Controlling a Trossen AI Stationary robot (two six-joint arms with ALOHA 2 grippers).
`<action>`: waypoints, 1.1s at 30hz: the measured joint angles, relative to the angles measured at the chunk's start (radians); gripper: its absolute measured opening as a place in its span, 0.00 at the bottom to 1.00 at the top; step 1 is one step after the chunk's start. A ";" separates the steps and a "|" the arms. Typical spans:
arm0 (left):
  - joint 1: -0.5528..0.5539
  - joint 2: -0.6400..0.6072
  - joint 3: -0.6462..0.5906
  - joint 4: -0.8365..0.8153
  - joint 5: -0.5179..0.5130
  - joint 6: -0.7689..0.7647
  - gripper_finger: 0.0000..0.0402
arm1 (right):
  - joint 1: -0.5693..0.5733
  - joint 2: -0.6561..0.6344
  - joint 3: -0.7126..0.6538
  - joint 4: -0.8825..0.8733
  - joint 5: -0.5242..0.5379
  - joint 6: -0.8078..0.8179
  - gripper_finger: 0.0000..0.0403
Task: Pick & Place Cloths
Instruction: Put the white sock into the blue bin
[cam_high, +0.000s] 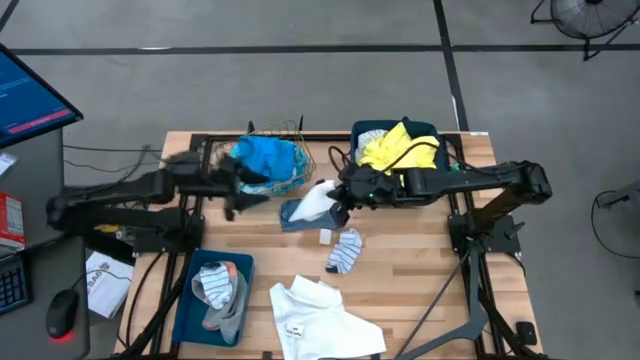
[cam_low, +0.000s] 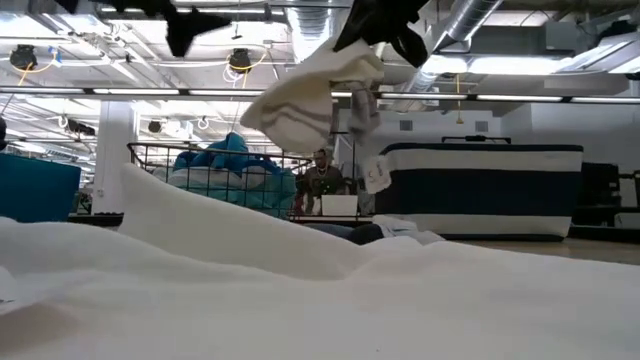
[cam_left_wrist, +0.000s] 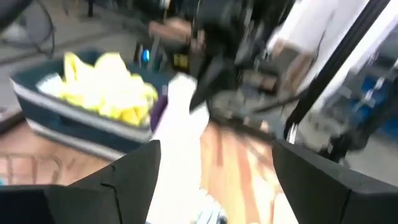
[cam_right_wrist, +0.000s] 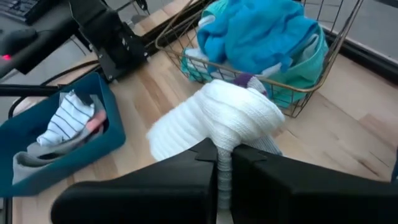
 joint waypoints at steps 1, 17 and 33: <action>-0.020 0.040 0.000 0.011 -0.009 0.010 0.72 | 0.000 -0.002 0.000 -0.002 0.001 0.000 0.01; -0.154 0.447 -0.001 0.218 -0.232 0.131 0.72 | 0.033 0.000 0.000 0.050 0.002 -0.019 0.01; -0.154 0.479 -0.001 0.266 -0.235 0.103 0.14 | 0.047 0.000 0.000 0.074 -0.001 -0.019 0.04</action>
